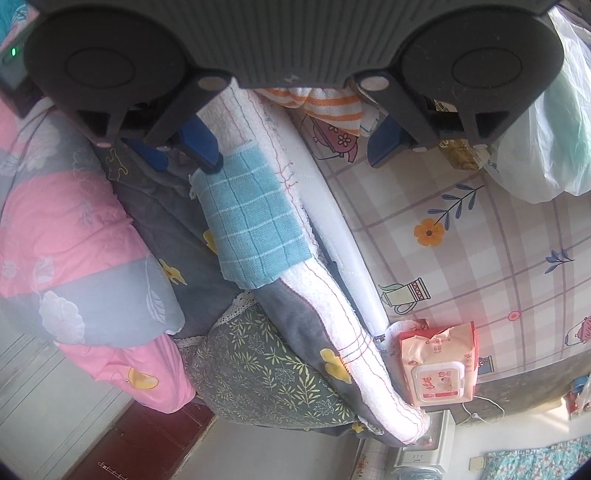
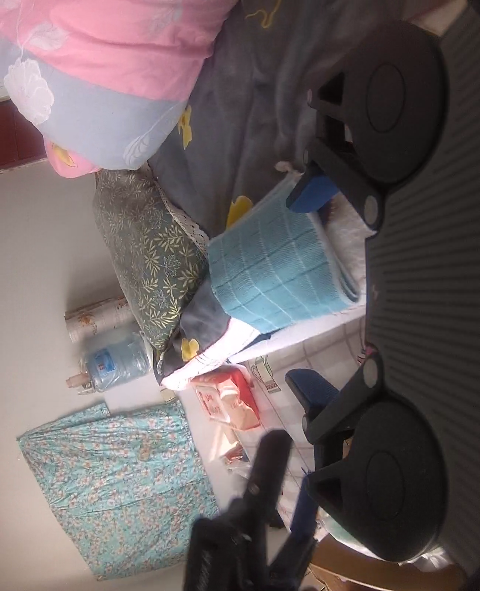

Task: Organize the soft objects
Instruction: 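Release the bunny and move the right gripper to the light-blue towel, then grasp the light-blue knitted towel with the right gripper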

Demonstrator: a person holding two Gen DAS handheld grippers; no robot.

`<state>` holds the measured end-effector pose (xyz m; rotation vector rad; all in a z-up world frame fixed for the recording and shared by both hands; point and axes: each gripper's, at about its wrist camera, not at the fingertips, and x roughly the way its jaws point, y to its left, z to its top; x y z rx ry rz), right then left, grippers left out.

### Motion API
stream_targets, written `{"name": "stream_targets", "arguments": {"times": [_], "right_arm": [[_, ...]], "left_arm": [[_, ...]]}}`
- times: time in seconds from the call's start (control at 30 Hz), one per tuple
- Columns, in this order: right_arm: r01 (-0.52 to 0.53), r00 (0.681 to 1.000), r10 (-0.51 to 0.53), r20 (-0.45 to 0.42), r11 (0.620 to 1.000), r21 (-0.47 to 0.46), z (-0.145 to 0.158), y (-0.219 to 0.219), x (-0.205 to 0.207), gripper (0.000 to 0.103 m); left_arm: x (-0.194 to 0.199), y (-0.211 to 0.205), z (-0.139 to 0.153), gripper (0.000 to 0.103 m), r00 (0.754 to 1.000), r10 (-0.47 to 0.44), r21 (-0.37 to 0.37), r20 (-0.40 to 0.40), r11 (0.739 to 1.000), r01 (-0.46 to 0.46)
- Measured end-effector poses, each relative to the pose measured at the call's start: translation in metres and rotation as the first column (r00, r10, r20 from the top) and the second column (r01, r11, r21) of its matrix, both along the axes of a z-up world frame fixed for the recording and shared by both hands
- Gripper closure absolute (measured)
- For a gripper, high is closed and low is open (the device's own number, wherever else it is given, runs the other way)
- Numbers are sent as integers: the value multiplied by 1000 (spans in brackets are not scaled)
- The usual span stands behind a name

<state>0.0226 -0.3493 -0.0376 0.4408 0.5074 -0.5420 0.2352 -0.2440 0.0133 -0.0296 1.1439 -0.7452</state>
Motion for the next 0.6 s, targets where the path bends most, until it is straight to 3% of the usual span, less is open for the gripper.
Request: {"name": "stream_targets", "arguments": {"times": [0.17,0.33,0.6], "right_arm": [[-26,986,27,-166,1000,6,-29,-34,62,6],[12,980,1,-198,998,64,-56,-44,74,10],[3,978,-18,-207,997,-72,-52,-13,59,55]], "left_arm": [[12,9,-3,14,1000,30,2,-7,1000,-30],[14,16,-5,14,1000,28,8,-6,1000,-28],[14,21,-10,14,999,35,9,-18,999,-35]]}}
